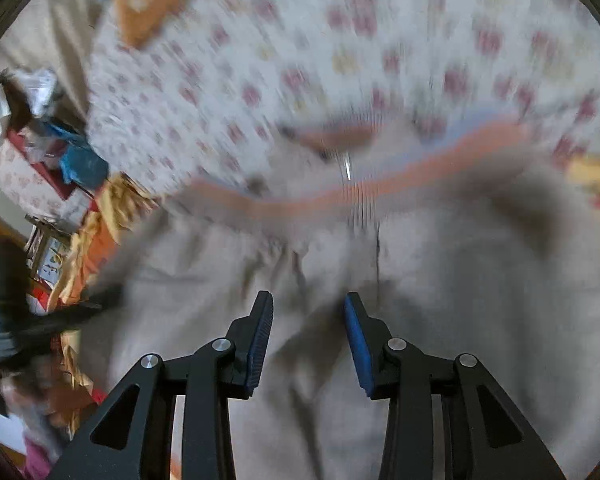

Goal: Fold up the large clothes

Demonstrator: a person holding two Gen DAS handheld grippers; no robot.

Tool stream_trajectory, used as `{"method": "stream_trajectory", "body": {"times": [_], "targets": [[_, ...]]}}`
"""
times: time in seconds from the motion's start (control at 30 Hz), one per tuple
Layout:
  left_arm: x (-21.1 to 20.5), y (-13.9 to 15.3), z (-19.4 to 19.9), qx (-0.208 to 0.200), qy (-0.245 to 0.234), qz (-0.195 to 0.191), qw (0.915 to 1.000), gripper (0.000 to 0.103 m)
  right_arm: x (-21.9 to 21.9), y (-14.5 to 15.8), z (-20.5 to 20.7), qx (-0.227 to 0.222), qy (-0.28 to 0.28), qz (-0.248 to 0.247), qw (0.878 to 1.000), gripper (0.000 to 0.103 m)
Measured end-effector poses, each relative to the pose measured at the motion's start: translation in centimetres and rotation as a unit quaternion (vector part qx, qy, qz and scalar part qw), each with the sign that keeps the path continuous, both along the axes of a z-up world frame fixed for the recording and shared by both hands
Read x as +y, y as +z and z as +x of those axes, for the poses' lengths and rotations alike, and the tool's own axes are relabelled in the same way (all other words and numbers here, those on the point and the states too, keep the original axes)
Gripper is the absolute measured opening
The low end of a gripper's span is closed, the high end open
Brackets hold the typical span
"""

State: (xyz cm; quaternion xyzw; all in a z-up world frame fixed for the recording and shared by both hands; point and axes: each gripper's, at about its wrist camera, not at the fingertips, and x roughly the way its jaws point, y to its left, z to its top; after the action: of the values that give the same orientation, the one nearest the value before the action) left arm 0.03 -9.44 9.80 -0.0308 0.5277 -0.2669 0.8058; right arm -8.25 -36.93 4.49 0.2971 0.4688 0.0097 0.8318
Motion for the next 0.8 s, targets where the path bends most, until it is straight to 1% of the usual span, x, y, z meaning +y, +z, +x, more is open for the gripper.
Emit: {"method": "stream_trajectory", "body": {"times": [0.03,0.07,0.1,0.13,0.17,0.2,0.3,0.33,0.37,0.4,0.43,0.47,0.53,0.57,0.6,0.63,0.67,0.7,0.73,0.8], "targets": [[-1.2,1.0,-0.4,-0.009,-0.013,0.007,0.9998,0.007,-0.1,-2.4,0.8,0.027,-0.003,0.011,1.0,0.035],[-2.4,1.9,-0.9,-0.016,-0.026,0.011,0.9995,0.007,-0.2,-2.6,0.7,0.007,-0.012,0.005,1.0,0.03],[-4.1,3.1,-1.6,-0.025,-0.045,0.013,0.9986,0.007,-0.5,-2.4,0.6,0.0,-0.01,0.008,1.0,0.03],[-5.4,3.9,-2.1,-0.029,-0.06,0.011,0.9977,0.007,-0.7,-2.2,0.4,0.004,-0.007,0.017,1.0,0.03],[-7.1,4.7,-2.7,-0.033,-0.077,0.008,0.9965,0.007,-1.3,-1.8,-0.1,0.004,-0.007,0.036,0.999,0.033],[-8.9,5.5,-3.5,-0.037,-0.096,0.003,0.9947,0.007,-2.2,-1.2,-0.9,-0.003,-0.009,0.053,0.999,0.033],[-13.8,6.1,-5.6,-0.041,-0.141,-0.006,0.9892,0.007,-5.4,0.4,-3.8,-0.007,-0.028,0.068,0.997,0.034],[-15.6,5.8,-6.5,-0.04,-0.156,-0.006,0.9869,0.007,-6.6,0.7,-4.7,-0.006,-0.041,0.075,0.996,0.038],[-17.2,5.1,-7.2,-0.036,-0.168,-0.005,0.9852,0.007,-8.4,0.7,-6.1,-0.011,-0.061,0.098,0.993,0.04],[-18.6,4.2,-7.9,-0.027,-0.175,-0.005,0.9841,0.007,-9.8,0.6,-7.2,-0.016,-0.076,0.124,0.989,0.04],[-20.1,2.6,-8.4,-0.007,-0.183,-0.005,0.9831,0.007,-11.5,0.0,-8.4,-0.021,-0.1,0.164,0.981,0.043],[-21.1,1.3,-8.9,0.009,-0.188,-0.005,0.9821,0.007,-12.5,-0.4,-9.2,-0.025,-0.12,0.19,0.974,0.048],[-22.6,-1.5,-9.7,0.042,-0.201,-0.001,0.9788,0.011,-14.3,-1.9,-10.8,-0.042,-0.157,0.252,0.954,0.048],[-22.8,-1.9,-10.0,0.048,-0.203,0.0,0.9779,0.013,-15.1,-2.8,-11.3,-0.051,-0.171,0.287,0.941,0.048],[-22.6,-1.8,-10.2,0.048,-0.207,-0.005,0.9772,0.019,-15.7,-3.7,-11.8,-0.059,-0.183,0.321,0.927,0.048],[-22.1,-1.0,-10.5,0.047,-0.219,-0.019,0.9744,0.034,-15.9,-4.1,-12.1,-0.065,-0.189,0.34,0.919,0.048],[-21.6,0.0,-10.6,0.053,-0.232,-0.036,0.9705,0.042,-16.1,-4.2,-12.2,-0.07,-0.191,0.348,0.915,0.048],[-20.7,1.2,-10.5,0.059,-0.242,-0.054,0.9671,0.053,-16.2,-4.2,-12.2,-0.075,-0.189,0.352,0.914,0.049],[-19.4,2.8,-10.5,0.058,-0.243,-0.07,0.9657,0.06,-16.0,-4.1,-12.2,-0.079,-0.185,0.352,0.914,0.052],[-17.2,5.3,-10.3,0.036,-0.233,-0.079,0.9685,0.063,-16.0,-3.8,-12.3,-0.088,-0.184,0.351,0.914,0.057]]}}
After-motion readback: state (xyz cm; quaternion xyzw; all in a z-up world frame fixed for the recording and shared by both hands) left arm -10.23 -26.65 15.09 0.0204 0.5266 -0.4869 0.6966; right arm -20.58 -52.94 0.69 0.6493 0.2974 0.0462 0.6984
